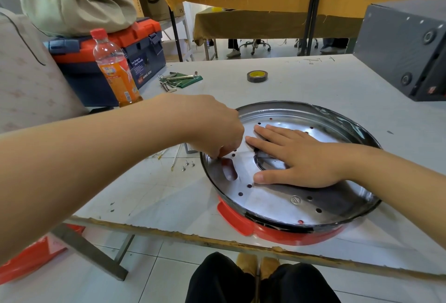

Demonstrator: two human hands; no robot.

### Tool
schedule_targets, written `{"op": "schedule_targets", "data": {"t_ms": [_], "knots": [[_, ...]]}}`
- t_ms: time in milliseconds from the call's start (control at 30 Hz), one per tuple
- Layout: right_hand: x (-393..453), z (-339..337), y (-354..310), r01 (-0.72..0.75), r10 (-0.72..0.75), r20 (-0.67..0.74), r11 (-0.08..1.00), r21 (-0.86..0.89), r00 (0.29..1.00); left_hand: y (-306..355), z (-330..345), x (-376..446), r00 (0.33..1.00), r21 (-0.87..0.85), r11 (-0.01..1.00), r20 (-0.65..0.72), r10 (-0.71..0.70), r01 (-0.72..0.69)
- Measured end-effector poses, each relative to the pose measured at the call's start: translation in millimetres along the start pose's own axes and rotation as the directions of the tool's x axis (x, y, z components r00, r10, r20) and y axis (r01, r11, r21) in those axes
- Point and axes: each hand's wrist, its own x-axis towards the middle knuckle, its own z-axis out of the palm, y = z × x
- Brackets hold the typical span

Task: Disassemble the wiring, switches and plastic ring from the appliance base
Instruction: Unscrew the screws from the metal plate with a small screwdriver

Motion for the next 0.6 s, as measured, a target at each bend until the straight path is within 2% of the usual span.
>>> {"op": "schedule_targets", "data": {"t_ms": [433, 600], "knots": [[1.0, 1.3, 1.9, 0.01, -0.01, -0.009, 1.0, 0.005, 1.0, -9.3, 8.3, 0.0, 0.999, -0.093, 0.995, 0.021, 0.042, -0.04], [1.3, 1.3, 2.0, 0.007, -0.007, -0.01, 1.0, 0.0, 1.0, -8.1, 6.3, 1.5, 0.997, -0.096, 0.995, 0.075, 0.031, -0.024]]}}
